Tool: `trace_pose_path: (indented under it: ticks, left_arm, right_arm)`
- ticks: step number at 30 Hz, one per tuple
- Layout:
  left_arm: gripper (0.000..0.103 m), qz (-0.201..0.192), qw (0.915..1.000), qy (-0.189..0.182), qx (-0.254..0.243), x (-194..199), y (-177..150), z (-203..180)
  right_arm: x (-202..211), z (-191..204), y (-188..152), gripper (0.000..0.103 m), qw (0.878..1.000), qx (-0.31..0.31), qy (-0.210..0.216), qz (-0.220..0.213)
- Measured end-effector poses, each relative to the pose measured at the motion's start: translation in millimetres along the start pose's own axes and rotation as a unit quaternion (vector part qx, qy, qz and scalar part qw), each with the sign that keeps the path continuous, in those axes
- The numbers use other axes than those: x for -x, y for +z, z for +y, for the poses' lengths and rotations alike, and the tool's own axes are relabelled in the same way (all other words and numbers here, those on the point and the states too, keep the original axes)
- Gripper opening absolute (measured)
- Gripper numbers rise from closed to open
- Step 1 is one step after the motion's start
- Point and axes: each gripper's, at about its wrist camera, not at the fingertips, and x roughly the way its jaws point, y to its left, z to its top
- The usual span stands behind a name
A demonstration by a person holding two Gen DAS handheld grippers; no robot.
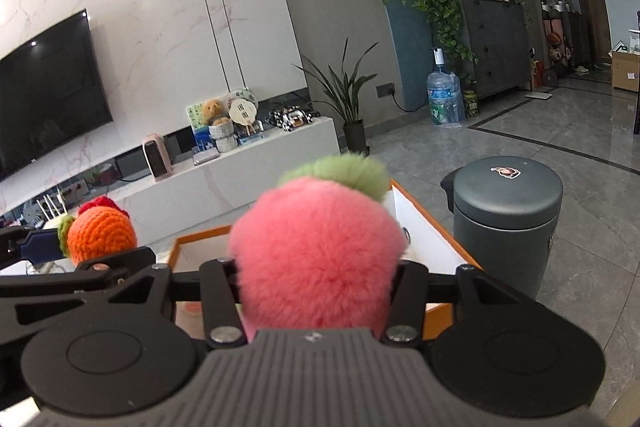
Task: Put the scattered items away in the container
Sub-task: 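Carry the orange ball with left tool while right tool carries the pompom to the box, then lower the orange ball into the box with left tool while right tool releases the pompom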
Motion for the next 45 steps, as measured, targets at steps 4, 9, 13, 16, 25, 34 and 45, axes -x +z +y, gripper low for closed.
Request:
trace_pose_path:
  ticks: [4, 9, 13, 16, 25, 34, 45]
  left_arm:
    - [0.056, 0.013, 0.9999, -0.006, 0.004, -23, -3, 3]
    - [0.056, 0.033, 0.9991, -0.015, 0.020, -52, -8, 13]
    - [0.056, 0.049, 0.9983, -0.018, 0.027, -72, -14, 22]
    - [0.056, 0.060, 0.9973, -0.020, 0.036, -84, -18, 28]
    - [0.056, 0.093, 0.9938, -0.031, 0.051, -97, -34, 35]
    - [0.056, 0.112, 0.9922, -0.033, 0.045, -99, -40, 29]
    - [0.056, 0.117, 0.9920, -0.026, 0.038, -101, -43, 27]
  right_arm:
    - [-23, -1, -1, 0.052, 1.000, 0.009, -0.008, 0.009]
    - [-54, 5, -3, 0.052, 0.999, 0.032, -0.020, 0.020]
    - [-75, 11, -8, 0.052, 0.998, 0.047, -0.031, 0.024]
    - [-87, 15, -12, 0.052, 0.997, 0.057, -0.034, 0.029]
    - [-102, 18, -20, 0.054, 0.995, 0.079, -0.046, 0.049]
    - [-110, 18, -26, 0.054, 0.991, 0.098, -0.046, 0.081]
    - [-119, 15, -33, 0.054, 0.989, 0.094, -0.037, 0.107]
